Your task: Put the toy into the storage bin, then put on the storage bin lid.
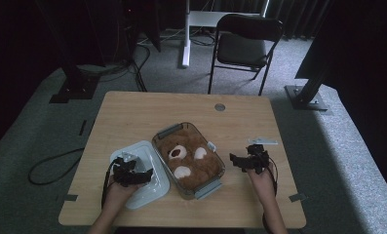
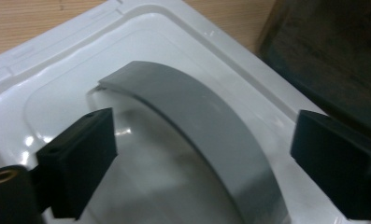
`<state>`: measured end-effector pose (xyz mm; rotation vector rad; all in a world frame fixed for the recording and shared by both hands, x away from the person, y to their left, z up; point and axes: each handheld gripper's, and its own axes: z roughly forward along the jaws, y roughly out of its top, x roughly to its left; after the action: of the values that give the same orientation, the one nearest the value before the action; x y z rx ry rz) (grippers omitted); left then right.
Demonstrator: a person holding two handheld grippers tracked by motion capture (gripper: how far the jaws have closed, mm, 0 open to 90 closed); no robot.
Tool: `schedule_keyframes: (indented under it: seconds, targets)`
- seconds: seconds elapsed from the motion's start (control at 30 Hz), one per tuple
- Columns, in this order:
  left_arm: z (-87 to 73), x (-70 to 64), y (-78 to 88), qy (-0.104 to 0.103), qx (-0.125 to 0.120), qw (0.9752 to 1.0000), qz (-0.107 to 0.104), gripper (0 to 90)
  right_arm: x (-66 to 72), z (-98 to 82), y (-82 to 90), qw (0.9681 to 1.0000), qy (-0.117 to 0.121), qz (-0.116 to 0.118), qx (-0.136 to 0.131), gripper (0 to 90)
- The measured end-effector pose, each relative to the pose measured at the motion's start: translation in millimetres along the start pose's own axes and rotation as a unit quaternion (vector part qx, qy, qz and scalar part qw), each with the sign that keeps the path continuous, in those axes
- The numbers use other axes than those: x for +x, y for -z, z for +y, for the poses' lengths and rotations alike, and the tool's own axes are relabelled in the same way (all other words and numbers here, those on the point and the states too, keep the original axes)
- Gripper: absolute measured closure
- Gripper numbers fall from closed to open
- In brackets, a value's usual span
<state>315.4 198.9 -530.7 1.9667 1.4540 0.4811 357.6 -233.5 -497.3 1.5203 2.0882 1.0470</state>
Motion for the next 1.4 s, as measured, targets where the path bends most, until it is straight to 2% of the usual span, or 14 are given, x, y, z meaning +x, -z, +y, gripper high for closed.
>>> schedule_keyframes:
  seconds: [0.07,0.13,0.17,0.27,0.3,0.53,0.57,0.6,0.77,1.03,1.13,1.2,1.37,1.4]
  targets:
    - [-0.4,0.0,-1.4,0.005,-0.001,1.0000,0.000,16.7,0.7,-0.2,-0.6,1.0000,0.001,0.002,-0.001,10.5]
    - [-1.1,-0.5,-2.5,0.005,0.000,1.0000,0.001,17.1,0.9,-0.3,-1.3,1.0000,0.002,0.003,0.001,10.6]
    - [-1.5,-0.6,-2.3,0.005,-0.002,1.0000,0.003,24.6,1.0,-0.5,-1.7,1.0000,0.002,0.001,0.001,10.6]
    - [-2.5,0.5,-2.9,0.007,-0.005,0.9999,-0.005,29.1,0.7,-0.7,-2.0,1.0000,0.003,0.002,0.001,10.6]
    - [-3.1,1.0,-2.4,0.009,-0.011,0.9999,-0.006,35.7,0.7,-0.7,-2.0,1.0000,0.002,0.002,0.000,10.6]
    - [-4.8,4.8,-1.3,0.021,-0.024,0.9992,-0.026,46.7,4.0,-1.3,-5.9,1.0000,0.007,0.006,0.002,10.6]
    - [-5.4,5.9,-0.9,0.025,-0.028,0.9988,-0.031,46.7,5.5,-1.5,-7.3,0.9999,0.011,0.004,0.004,10.6]
    - [-5.5,6.1,-0.9,0.025,-0.028,0.9988,-0.029,52.9,9.1,-2.2,-11.5,0.9996,0.024,0.003,0.011,10.6]
    - [-6.2,12.2,0.8,0.039,-0.031,0.9981,-0.036,61.1,13.6,-4.5,-19.0,0.9994,0.030,0.012,0.014,10.6]
    - [-4.6,20.1,11.2,0.054,-0.038,0.9974,-0.031,68.7,17.5,-8.3,-29.2,0.9993,0.027,0.020,0.016,10.6]
    - [-2.8,21.6,16.1,0.050,-0.043,0.9974,-0.030,70.8,19.6,-9.6,-31.5,0.9992,0.028,0.023,0.017,10.6]
    - [-0.4,23.4,23.5,0.046,-0.056,0.9972,-0.016,71.1,22.4,-11.0,-33.3,0.9990,0.033,0.026,0.016,10.6]
    - [2.8,31.1,37.2,0.054,-0.072,0.9958,-0.018,71.4,24.2,-12.0,-34.0,0.9985,0.028,0.046,0.012,10.6]
    - [3.2,32.5,40.0,0.055,-0.075,0.9955,-0.017,71.5,25.9,-12.7,-34.7,0.9978,0.028,0.059,0.013,10.6]
